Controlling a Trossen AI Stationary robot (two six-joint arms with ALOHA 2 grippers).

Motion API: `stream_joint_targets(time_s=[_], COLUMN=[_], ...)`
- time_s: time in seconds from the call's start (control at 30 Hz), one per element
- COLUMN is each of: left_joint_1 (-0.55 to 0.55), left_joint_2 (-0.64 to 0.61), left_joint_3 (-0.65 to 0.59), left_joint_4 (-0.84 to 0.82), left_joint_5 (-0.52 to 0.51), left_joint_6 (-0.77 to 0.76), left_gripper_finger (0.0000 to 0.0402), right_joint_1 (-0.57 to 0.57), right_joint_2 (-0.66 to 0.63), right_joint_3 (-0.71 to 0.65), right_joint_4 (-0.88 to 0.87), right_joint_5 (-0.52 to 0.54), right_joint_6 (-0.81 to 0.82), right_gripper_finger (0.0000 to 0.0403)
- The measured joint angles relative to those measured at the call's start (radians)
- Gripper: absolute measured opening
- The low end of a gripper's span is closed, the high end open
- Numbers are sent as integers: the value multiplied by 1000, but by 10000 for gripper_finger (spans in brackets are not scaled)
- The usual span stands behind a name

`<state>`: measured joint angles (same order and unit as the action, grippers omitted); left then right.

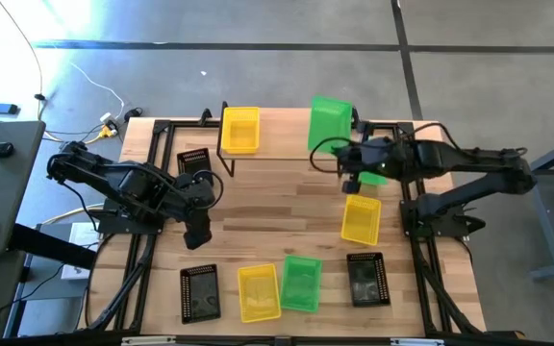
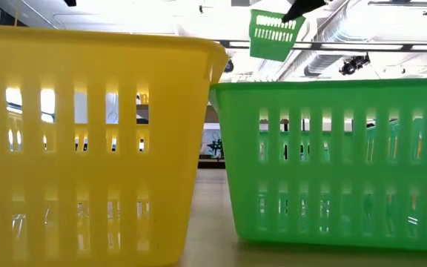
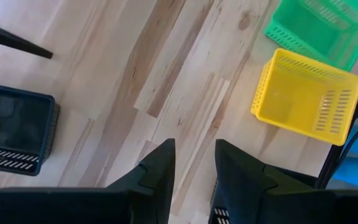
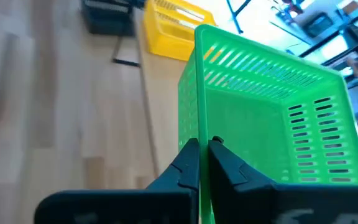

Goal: Stack baskets on shelf by color
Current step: Put the middle left green bin on the shelf

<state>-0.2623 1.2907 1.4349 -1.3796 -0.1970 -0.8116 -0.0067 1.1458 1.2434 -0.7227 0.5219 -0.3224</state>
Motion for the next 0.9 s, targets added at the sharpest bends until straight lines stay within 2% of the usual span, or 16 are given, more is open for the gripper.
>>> stream_joint_targets(time_s=[0.17, 0.57, 0.9], left_joint_1=[0, 9, 15], left_joint_2=[0, 0, 0], left_joint_3=[0, 0, 0], left_joint_4=[0, 2, 6], left_joint_5=[0, 4, 4], left_joint_6=[-1, -26, -27], left_gripper_finger=[103, 103, 103], right_joint_1=[-96, -282, -304], right_joint_2=[0, 73, 149], right_joint_3=[0, -1, -1], right_joint_4=[-3, -78, -134], right_joint_5=[-83, -294, -323], right_joint_6=[-98, -131, -181], right_gripper_finger=[0, 0, 0])
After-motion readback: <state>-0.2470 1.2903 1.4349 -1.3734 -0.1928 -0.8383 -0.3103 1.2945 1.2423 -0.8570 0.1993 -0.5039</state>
